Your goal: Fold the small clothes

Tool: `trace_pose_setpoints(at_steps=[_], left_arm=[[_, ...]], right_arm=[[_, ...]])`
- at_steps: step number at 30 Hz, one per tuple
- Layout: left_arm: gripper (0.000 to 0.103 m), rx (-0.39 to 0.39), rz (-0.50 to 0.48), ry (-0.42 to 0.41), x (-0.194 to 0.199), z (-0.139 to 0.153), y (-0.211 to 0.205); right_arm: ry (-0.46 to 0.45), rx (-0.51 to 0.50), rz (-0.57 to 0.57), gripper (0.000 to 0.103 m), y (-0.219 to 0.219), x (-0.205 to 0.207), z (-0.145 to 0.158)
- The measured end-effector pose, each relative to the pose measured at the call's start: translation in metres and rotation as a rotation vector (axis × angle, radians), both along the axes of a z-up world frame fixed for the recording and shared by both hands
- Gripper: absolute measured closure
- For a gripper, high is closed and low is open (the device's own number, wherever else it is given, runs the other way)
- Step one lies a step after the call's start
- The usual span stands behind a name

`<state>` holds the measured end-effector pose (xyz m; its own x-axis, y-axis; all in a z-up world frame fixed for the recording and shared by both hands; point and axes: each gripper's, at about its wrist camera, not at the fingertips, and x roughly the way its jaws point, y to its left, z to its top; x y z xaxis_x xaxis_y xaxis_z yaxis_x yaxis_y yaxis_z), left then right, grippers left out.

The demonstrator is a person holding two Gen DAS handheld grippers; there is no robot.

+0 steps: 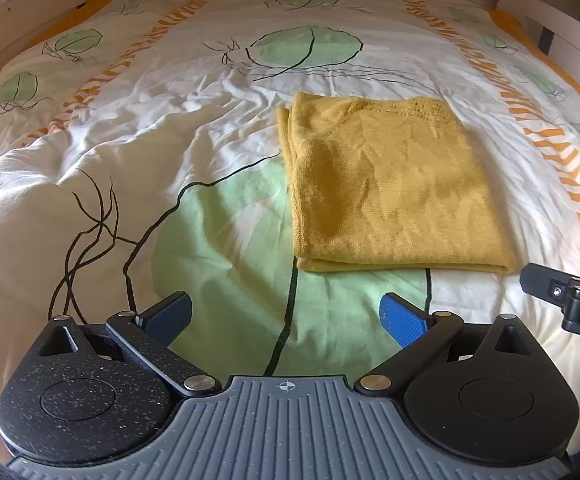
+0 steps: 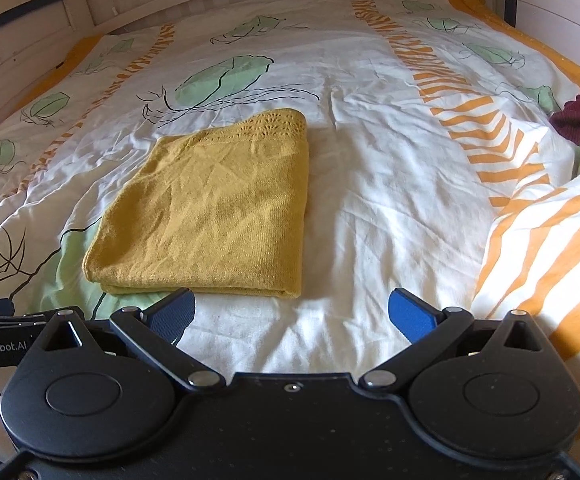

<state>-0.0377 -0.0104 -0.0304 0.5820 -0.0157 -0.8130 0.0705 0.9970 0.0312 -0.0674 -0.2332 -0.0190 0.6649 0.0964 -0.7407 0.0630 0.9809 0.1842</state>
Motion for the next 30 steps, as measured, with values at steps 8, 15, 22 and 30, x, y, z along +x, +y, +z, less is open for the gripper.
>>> trace_pose_setpoints(at_steps=[8, 15, 22, 30], left_arm=[[0.002, -0.008, 0.003, 0.014, 0.0031, -0.0013, 0.0006], [0.002, -0.014, 0.005, 0.021, 0.0047, -0.0012, 0.0012], [0.002, -0.017, 0.004, 0.025, 0.0069, -0.0014, 0.0009], [0.002, -0.019, 0.005, 0.024, 0.0083, -0.0006, 0.0001]], right_arm=[[0.003, 0.009, -0.003, 0.0, 0.0011, 0.0026, -0.0013], [0.001, 0.008, -0.001, 0.0, 0.0031, 0.0038, -0.0007], [0.002, 0.008, 0.005, 0.0, 0.005, 0.0059, -0.0001], [0.001, 0.009, 0.01, 0.0, 0.0066, 0.0076, 0.0005]])
